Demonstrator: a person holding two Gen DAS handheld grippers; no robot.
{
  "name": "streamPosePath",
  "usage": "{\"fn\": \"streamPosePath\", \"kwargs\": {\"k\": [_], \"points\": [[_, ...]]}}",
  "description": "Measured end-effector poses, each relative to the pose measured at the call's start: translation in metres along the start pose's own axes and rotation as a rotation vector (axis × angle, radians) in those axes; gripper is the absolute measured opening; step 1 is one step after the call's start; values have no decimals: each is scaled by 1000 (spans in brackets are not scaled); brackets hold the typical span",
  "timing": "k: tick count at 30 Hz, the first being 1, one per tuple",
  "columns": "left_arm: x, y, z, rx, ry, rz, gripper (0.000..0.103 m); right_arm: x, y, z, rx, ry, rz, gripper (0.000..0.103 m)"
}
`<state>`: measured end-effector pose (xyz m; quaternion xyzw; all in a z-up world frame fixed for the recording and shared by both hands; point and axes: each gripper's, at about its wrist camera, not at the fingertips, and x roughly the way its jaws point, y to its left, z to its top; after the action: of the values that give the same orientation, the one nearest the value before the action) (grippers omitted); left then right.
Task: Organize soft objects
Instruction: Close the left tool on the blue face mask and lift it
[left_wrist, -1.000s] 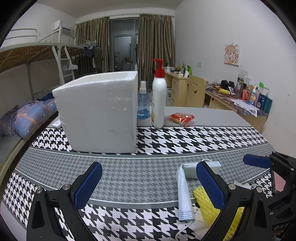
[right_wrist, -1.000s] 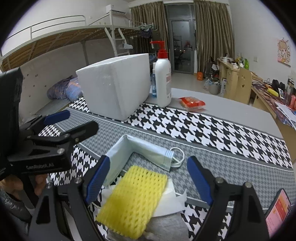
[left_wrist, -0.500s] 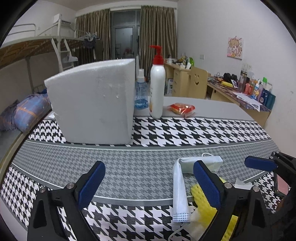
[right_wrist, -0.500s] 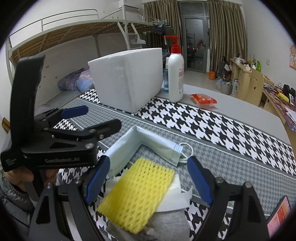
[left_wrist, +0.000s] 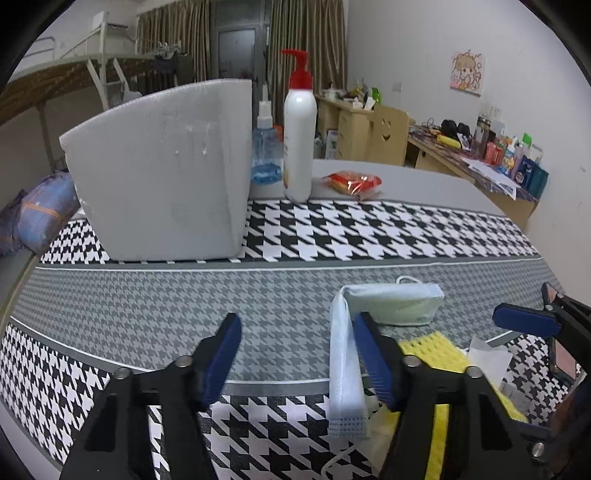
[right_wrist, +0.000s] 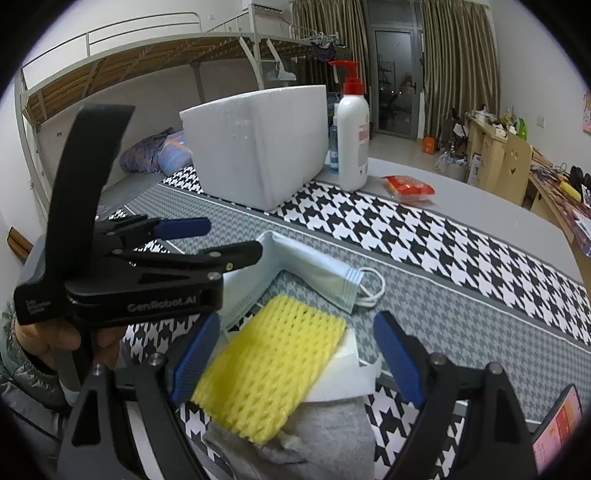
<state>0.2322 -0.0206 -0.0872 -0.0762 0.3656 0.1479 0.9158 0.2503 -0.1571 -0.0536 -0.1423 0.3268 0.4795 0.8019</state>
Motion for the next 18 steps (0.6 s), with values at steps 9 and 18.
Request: {"fn": "streamPosePath", "kwargs": {"k": [9, 18], "points": [[11, -2, -7, 16, 62, 10, 27, 6, 5, -4, -13, 38, 32, 78], [11, 0, -9, 17, 60, 13, 10, 19, 10, -9, -58, 117, 36, 47]]}}
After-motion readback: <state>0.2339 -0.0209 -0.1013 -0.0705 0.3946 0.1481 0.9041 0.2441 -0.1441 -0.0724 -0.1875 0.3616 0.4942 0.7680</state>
